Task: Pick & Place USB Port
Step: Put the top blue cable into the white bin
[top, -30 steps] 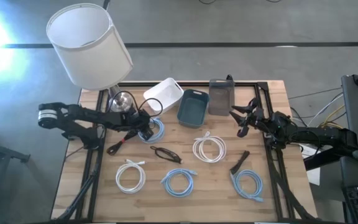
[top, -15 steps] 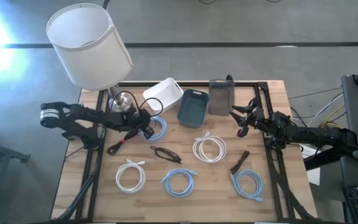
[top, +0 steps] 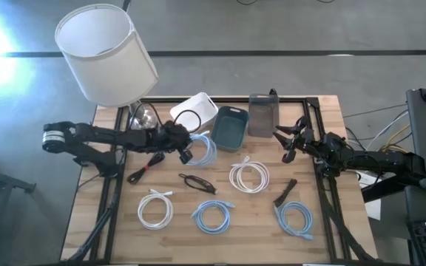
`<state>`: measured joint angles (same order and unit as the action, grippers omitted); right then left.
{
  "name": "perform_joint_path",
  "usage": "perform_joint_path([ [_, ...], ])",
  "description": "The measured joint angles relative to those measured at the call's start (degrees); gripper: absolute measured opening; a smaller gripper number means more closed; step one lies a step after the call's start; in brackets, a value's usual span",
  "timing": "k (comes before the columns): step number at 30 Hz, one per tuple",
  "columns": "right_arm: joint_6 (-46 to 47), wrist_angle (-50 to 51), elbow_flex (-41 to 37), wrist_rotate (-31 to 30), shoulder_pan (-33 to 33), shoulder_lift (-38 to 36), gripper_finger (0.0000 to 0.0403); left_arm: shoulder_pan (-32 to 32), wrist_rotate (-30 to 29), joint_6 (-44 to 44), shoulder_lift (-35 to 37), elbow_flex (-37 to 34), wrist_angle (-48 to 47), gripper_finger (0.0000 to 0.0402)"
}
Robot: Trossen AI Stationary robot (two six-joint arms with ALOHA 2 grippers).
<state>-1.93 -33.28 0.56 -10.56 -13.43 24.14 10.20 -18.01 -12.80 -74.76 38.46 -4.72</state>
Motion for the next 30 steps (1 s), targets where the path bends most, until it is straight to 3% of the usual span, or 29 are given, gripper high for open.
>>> perform_joint_path([
  [15, 1.33, 0.02, 0.0, -0.01, 0.0, 0.02, 0.0122, 1.85, -23.41, 19.79, -0.31, 10.95, -0.08, 0.0018],
  [25, 0.5, 0.02, 0.0, -0.03, 0.0, 0.02, 0.0127, 9.78, -23.7, 17.3, -2.59, 11.0, 0.53, 0.0025],
  [30, 0.21, 0.0, 0.0, -0.03, 0.0, 0.02, 0.013, 10.7, -23.22, 13.73, -6.48, 10.95, 0.9, 0.0026],
])
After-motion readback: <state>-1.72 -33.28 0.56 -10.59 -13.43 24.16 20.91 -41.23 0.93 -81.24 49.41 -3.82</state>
